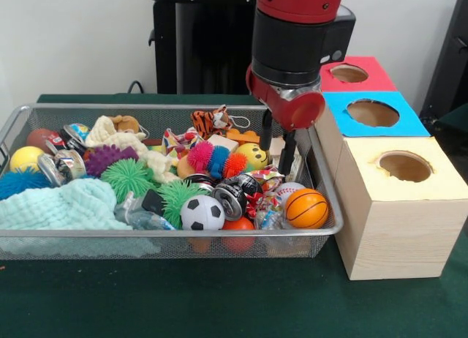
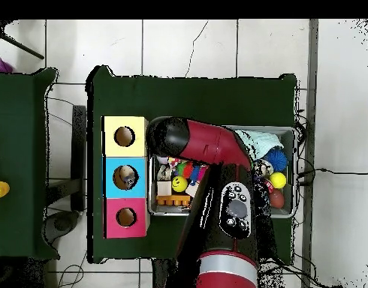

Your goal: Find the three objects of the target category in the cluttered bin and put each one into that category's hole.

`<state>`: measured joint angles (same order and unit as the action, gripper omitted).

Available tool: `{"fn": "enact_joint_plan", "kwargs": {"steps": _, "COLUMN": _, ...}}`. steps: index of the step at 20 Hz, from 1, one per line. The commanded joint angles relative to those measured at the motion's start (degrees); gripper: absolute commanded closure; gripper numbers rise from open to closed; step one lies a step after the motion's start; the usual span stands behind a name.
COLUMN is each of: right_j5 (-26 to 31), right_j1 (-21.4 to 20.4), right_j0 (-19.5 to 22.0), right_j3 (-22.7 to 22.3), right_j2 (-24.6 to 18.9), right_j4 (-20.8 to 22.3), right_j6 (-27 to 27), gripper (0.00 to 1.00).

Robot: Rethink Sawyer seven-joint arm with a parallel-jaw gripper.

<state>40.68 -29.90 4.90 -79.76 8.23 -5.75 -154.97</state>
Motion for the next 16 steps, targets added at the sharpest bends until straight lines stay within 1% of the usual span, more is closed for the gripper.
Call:
{"fn": "enact_joint_plan", "kwargs": {"steps": 1, "right_j5": -3.4, "right_j1": 3.8, "right_j0": 0.8, "right_j3": -1.1, "right_j2": -2.0, "right_j4": 3.2, "right_j6": -0.3, "gripper": 0.0}}
{"fn": "enact_joint_plan", "kwargs": {"steps": 16, "right_j5": -4.3, "right_j1": 3.7, "right_j0": 0.6, "right_j3": -1.5, "right_j2": -2.0, "right_j4": 2.7, "right_j6": -0.7, "gripper": 0.0}}
